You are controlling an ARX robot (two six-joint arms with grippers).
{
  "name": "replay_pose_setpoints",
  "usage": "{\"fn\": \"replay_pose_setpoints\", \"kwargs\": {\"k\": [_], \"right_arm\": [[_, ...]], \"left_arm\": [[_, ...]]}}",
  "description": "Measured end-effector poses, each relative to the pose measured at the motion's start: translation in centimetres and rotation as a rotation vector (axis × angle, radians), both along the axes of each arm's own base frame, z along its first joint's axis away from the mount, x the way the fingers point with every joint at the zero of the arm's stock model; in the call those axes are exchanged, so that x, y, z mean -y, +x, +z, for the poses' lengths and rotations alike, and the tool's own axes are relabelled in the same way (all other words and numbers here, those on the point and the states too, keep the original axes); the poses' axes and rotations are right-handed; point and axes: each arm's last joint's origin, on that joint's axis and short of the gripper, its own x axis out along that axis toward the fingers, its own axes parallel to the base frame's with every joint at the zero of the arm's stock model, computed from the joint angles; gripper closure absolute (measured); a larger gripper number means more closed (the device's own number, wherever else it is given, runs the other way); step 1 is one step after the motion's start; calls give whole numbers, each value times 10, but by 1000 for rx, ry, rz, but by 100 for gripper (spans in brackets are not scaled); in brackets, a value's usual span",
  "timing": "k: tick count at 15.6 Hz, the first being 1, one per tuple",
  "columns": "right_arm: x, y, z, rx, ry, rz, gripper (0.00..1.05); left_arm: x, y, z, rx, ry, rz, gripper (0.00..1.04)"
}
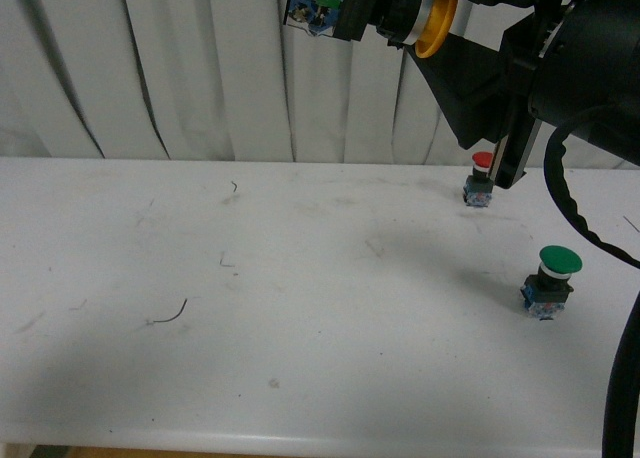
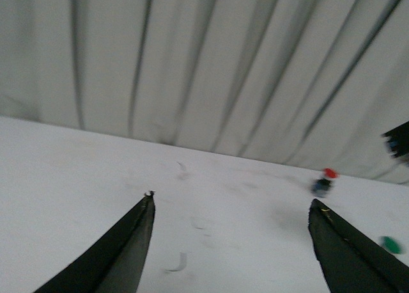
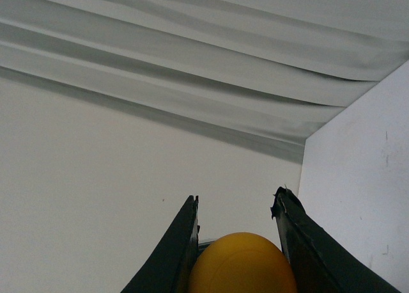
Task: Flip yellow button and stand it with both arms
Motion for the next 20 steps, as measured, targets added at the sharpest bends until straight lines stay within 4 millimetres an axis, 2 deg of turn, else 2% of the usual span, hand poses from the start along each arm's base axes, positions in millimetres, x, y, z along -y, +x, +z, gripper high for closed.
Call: {"fn": "replay_pose_setpoints", "kwargs": {"k": [2,4,5,6,9,11,12,15,20], "right_arm": [[0,0,2,9,0,-5,71],[0,-1,3,15,-2,-9,71],[0,-1,3,19,-6,-13,71],[0,-1,3,21,-8,-16,71],[0,-1,4,25,-10,-21,71],[-2,-2,4,27,-13,-19,71],[-4,-2,4,31,-15,-18,71],[-6,-4,5,36,-14,-11,71],[-5,-3,6,41,-16,-13,71]], "left_arm": [[-4,-3,-11,7,187,113,52],[-4,-6,-23,1,239,101,74],[-4,-9,-28,16,258,104,99],[-4,-12,-38,4,260,103,103],[-4,-15,-42,-1,261,102,103],[-4,-24,-50,-12,262,100,103],[-4,-25,-46,18,260,105,103],[-4,-24,-58,-6,261,104,103],[-4,-24,-57,6,261,103,103]]}}
